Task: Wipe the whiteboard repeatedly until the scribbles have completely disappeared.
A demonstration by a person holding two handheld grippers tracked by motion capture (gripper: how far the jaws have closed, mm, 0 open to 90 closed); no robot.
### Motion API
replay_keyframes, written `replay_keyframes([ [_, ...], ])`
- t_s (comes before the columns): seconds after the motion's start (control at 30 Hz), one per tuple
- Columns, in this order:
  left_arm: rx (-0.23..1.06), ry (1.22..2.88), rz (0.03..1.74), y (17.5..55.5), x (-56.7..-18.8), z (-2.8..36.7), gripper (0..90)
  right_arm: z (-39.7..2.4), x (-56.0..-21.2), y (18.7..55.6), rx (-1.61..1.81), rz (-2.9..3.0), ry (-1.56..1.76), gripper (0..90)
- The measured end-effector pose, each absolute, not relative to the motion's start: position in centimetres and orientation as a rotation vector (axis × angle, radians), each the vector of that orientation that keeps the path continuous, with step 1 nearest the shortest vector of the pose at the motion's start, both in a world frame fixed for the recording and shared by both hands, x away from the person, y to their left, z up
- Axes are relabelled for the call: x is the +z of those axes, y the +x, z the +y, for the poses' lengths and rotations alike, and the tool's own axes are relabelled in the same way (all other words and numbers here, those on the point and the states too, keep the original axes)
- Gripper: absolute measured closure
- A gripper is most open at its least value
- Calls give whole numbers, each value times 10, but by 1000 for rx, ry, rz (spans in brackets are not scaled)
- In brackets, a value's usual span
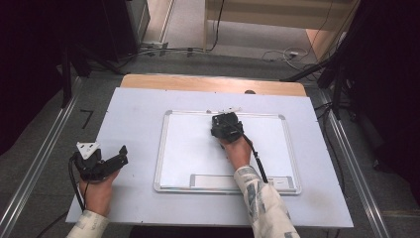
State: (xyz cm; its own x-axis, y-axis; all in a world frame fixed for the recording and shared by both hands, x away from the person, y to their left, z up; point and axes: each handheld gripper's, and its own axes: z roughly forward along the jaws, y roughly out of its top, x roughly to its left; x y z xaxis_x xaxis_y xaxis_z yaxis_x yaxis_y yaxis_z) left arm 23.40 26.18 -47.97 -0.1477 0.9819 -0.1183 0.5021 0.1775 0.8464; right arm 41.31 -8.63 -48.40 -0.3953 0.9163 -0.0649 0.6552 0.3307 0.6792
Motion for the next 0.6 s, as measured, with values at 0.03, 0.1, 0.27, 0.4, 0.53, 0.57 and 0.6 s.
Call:
replay_keyframes([
  [0.03, 865, 1407, 1753, 233, -480, 262, 69, -91, -484, 416, 799, 2155, 1389, 383],
  [0.1, 866, 1400, 1752, 232, -479, 264, 69, -95, -484, 418, 795, 2136, 1408, 383],
  [0.27, 866, 1396, 1759, 231, -480, 267, 69, -98, -483, 420, 799, 2119, 1465, 383],
  [0.4, 864, 1402, 1757, 232, -479, 266, 69, -86, -484, 411, 807, 2176, 1381, 383],
  [0.53, 868, 1397, 1747, 230, -478, 264, 69, -105, -484, 412, 806, 2167, 1407, 383],
  [0.57, 869, 1402, 1751, 230, -479, 265, 69, -113, -483, 410, 805, 2158, 1420, 383],
  [0.6, 868, 1403, 1755, 230, -479, 266, 69, -121, -483, 407, 800, 2153, 1428, 383],
])
